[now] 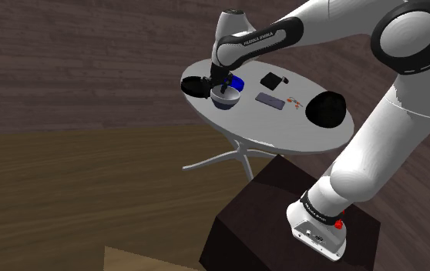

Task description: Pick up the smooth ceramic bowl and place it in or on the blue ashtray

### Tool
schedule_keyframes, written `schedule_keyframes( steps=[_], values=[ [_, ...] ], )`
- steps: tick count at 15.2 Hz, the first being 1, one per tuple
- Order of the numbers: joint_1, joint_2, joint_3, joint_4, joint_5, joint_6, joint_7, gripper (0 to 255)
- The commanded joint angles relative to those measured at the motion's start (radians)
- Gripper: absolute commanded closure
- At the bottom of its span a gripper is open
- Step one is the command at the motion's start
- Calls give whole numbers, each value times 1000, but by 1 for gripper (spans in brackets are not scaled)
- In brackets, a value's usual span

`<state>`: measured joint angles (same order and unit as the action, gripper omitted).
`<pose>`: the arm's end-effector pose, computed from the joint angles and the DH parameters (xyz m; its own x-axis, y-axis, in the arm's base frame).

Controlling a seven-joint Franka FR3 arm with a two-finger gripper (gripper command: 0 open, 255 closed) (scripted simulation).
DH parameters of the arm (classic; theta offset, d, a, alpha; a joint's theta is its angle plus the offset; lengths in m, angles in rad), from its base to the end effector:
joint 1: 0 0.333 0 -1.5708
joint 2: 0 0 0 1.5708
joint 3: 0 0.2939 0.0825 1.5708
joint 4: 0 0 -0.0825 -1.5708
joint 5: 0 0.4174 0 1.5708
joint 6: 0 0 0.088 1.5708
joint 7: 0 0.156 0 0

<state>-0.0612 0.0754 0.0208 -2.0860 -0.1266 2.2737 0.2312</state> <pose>0.6014 -0.0322 0.3112 0.9738 -0.1876 0.1287 -0.1983 -0.9772 0.0758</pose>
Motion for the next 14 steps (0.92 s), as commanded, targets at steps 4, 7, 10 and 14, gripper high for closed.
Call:
schedule_keyframes(
  steps=[4, 7, 10, 14],
  values=[
    [0, 0, 0, 0, 0, 0, 0, 255],
    [0, 0, 0, 0, 0, 0, 0, 255],
    [0, 0, 0, 0, 0, 0, 0, 255],
    [0, -17, 1, 21, 4, -38, -5, 255]
  ],
)
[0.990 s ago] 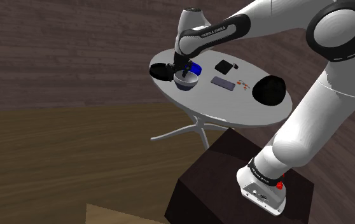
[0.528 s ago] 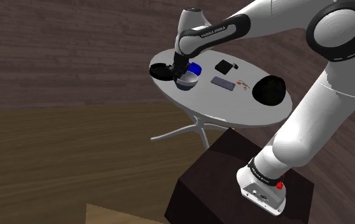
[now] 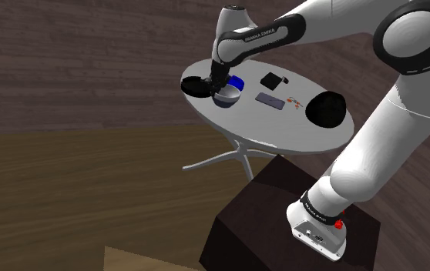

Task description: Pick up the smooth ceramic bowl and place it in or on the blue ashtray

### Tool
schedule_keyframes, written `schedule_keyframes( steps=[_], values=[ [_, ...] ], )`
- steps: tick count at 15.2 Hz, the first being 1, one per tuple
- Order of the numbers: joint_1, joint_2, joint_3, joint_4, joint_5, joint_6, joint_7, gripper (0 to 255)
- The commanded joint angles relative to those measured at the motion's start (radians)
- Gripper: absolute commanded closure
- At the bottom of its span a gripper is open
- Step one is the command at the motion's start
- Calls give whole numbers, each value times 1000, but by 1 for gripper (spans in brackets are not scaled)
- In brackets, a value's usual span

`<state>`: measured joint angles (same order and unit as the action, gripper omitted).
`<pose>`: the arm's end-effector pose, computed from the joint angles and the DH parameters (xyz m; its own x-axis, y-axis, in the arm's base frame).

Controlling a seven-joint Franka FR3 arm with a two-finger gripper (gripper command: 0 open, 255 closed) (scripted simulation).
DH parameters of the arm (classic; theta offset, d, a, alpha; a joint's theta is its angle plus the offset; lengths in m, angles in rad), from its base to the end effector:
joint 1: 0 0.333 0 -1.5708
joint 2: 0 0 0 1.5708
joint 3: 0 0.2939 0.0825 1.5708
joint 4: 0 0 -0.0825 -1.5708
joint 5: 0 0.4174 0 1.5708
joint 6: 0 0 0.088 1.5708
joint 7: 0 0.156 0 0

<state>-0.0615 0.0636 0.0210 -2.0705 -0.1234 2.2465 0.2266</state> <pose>0.6024 -0.0326 0.3232 0.9738 -0.1877 0.1286 -0.1984 -0.9772 0.0758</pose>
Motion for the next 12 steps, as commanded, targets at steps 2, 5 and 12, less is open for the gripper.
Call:
schedule_keyframes(
  steps=[2, 5, 12],
  values=[
    [1, -16, 1, 20, 3, -36, -4, 255],
    [1, -30, 1, 45, 7, -74, -9, 255],
    [2, -56, 2, 109, 14, -164, -19, 255]
  ],
)
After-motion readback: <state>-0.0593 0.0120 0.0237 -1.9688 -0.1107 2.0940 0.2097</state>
